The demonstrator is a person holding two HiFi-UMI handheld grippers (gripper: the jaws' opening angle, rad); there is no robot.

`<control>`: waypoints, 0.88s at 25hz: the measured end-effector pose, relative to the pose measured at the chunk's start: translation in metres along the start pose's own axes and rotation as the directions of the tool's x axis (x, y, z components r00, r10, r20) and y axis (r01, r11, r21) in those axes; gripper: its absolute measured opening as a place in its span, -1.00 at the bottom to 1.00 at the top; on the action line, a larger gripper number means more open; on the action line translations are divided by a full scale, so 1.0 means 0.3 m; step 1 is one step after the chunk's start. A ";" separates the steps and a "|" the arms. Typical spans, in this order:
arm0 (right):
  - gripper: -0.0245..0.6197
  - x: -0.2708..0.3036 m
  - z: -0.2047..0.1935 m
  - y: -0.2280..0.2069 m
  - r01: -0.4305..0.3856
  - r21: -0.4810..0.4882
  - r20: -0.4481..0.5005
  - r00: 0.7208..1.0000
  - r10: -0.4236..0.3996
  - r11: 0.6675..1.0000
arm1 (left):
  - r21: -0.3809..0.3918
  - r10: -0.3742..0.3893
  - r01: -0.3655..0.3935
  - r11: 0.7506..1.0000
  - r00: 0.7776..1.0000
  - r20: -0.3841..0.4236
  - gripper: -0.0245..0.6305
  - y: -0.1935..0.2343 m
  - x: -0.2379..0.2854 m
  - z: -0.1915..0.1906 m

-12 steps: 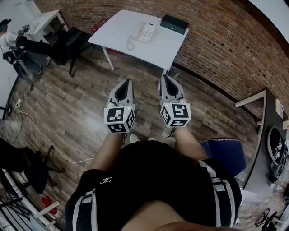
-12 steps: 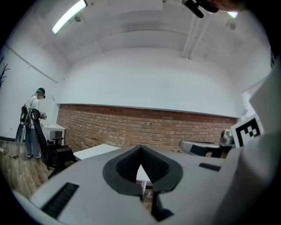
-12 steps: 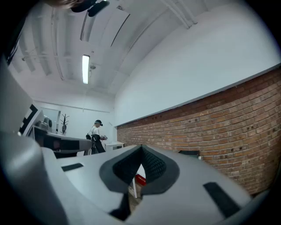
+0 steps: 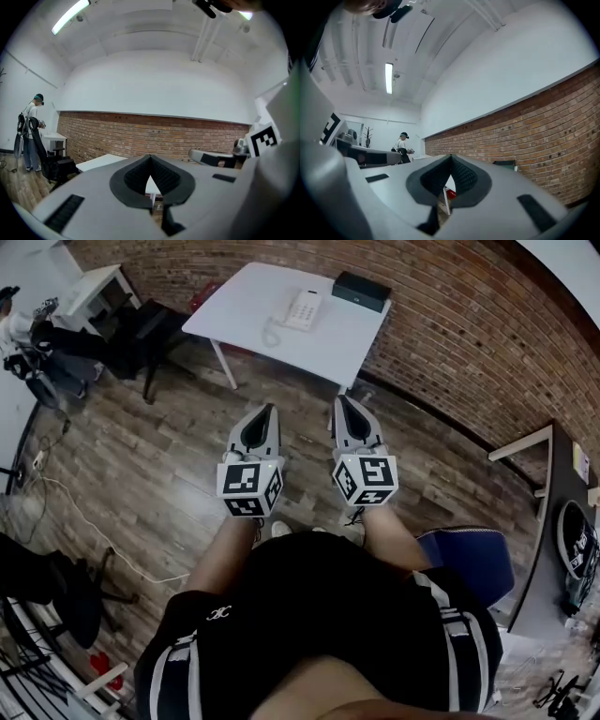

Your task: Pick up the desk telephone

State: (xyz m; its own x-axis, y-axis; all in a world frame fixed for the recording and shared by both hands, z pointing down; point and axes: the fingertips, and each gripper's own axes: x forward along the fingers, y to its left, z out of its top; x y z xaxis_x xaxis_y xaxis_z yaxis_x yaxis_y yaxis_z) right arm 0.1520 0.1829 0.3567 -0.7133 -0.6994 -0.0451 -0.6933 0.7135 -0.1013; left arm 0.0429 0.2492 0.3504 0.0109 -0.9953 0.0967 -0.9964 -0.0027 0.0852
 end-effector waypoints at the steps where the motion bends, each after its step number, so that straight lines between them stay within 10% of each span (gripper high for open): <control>1: -0.93 0.008 0.002 0.005 -0.002 0.003 0.002 1.000 0.002 1.000 | -0.001 0.001 -0.001 1.000 1.000 0.000 -0.93 0.010 0.004 0.003; 22: -0.93 0.080 -0.043 0.184 0.042 -0.018 0.012 0.999 -0.041 0.999 | -0.021 -0.051 0.050 0.999 0.998 -0.025 -0.93 0.213 -0.016 -0.064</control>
State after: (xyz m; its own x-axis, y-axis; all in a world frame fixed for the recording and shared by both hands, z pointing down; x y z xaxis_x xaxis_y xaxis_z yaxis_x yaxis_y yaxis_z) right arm 0.0952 0.2059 0.3630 -0.6827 -0.7288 -0.0529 -0.7241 0.6844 -0.0853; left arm -0.0190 0.2558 0.3743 0.0635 -0.9911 0.1174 -0.9925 -0.0505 0.1110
